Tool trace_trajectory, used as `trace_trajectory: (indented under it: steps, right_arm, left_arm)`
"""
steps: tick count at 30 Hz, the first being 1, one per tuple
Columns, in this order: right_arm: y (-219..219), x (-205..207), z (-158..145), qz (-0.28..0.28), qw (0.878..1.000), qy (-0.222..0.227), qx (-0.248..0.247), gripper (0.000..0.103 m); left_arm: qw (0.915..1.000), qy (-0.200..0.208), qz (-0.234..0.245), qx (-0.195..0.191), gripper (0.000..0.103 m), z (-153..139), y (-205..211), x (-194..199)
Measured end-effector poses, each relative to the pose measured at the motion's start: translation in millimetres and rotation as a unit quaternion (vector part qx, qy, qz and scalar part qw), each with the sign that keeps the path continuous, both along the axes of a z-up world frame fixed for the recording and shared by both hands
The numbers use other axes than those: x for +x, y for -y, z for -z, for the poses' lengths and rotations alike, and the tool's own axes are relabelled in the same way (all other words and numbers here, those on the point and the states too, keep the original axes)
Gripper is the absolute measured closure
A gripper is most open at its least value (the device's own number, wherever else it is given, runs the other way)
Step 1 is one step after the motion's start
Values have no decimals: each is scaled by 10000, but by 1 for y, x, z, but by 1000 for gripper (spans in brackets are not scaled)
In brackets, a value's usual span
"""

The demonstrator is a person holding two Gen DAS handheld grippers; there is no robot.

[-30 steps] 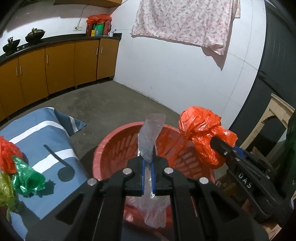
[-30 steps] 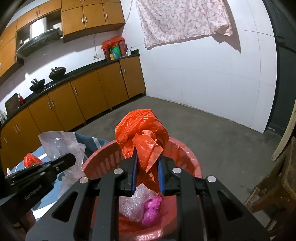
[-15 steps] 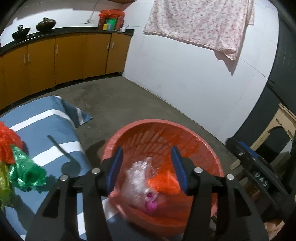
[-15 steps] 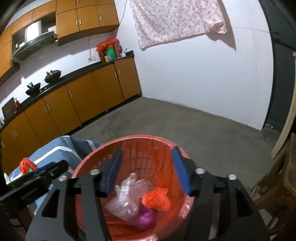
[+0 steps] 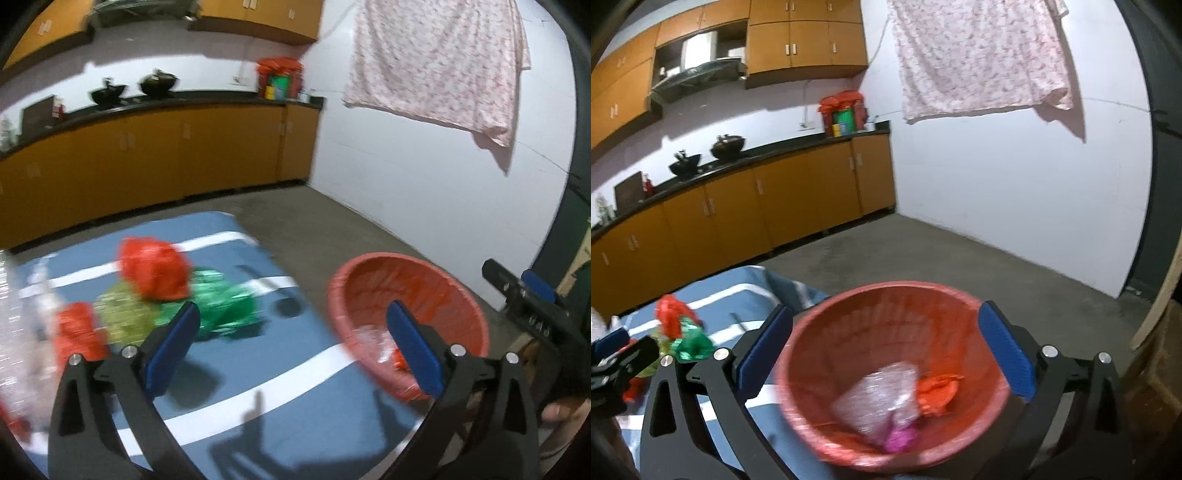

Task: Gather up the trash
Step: 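Grasp a red bag with the left tool while the right tool grasps a yellow-green bag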

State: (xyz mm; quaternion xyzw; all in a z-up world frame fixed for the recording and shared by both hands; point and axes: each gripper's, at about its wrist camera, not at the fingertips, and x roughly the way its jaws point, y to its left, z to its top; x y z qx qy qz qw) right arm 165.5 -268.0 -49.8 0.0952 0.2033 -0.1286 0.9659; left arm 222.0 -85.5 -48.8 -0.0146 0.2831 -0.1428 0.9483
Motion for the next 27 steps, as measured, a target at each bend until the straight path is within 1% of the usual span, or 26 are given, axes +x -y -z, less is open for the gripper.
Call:
trace_trajectory:
  steps: [4,7,8,12,15,17,19,21,23,27]
  right_arm:
    - [-28,3,-1,-373,9992,-36,168,2]
    - [-59,5,-1,-772,9969,-108,127,2]
    - [-66,5,-1,-852,9962,-124,108,2]
    - [-106,6,0,-1336,9908,-227,-8,2]
    - [-132,6,2,-1696,9850,-302,-27,2]
    - [-150,7,6,-1898,9811,-364,-16,9]
    - [-170,12,10,-2120,9758,-533,-16,23]
    - [-185,20,15,-2268,9715,-684,5,28]
    - [-197,27,18,-2311,9701,-746,48,28]
    - [-210,43,26,-2288,9694,-875,175,28]
  left_arm:
    - [9976,243,-591,273,4,-9,-49,-31]
    - [9917,350,-1116,530,4,-10,-89,-56]
    - [9886,365,-1324,615,4,-9,-106,-65]
    - [9773,329,-1911,855,4,-6,-157,-84]
    - [9657,260,-2385,991,4,-1,-194,-94]
    - [9601,181,-2628,936,4,3,-216,-97]
    - [9565,91,-2803,805,4,7,-235,-99]
    - [9532,-21,-2957,634,4,12,-255,-99]
    - [9508,-159,-3051,509,4,19,-270,-99]
    - [9484,-410,-3119,393,4,32,-283,-88]
